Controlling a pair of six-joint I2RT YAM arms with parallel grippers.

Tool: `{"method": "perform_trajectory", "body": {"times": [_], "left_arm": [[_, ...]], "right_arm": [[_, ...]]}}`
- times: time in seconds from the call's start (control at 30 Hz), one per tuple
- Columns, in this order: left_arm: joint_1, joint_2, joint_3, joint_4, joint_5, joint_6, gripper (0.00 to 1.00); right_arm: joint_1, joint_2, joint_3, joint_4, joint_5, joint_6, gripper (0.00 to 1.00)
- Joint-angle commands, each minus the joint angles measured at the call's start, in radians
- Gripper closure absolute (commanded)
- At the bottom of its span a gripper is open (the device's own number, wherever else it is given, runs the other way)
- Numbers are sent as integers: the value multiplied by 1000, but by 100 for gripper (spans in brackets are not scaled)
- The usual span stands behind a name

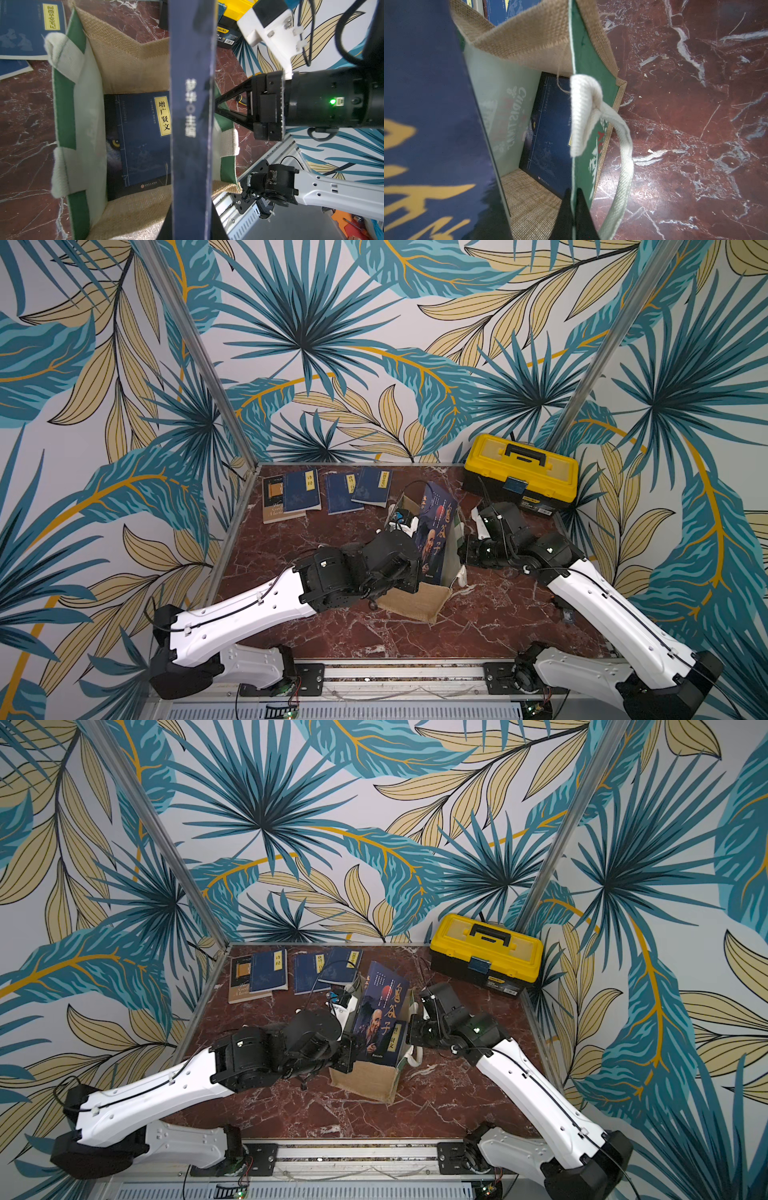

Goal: Put the books into the canvas bag
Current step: Place the book in the canvas bag.

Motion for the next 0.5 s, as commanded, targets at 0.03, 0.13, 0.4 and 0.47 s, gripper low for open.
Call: {"method": "perform_trajectory", "body": {"times": [0.03,0.13,0.4,0.47], "left_arm": [[-5,26,3,-3,-4,4,100],[-4,60,22,-29,24,23,100],[-4,90,-9,-62,12,-22,100],[-2,93,-8,-85,-8,-39,100]], "right_arm": [[-9,-43,-34,38,-19,-11,96],[-15,-48,-49,48,-31,-3,97],[-32,-67,-81,97,-81,33,98],[-34,-72,-81,94,-74,33,99]]}}
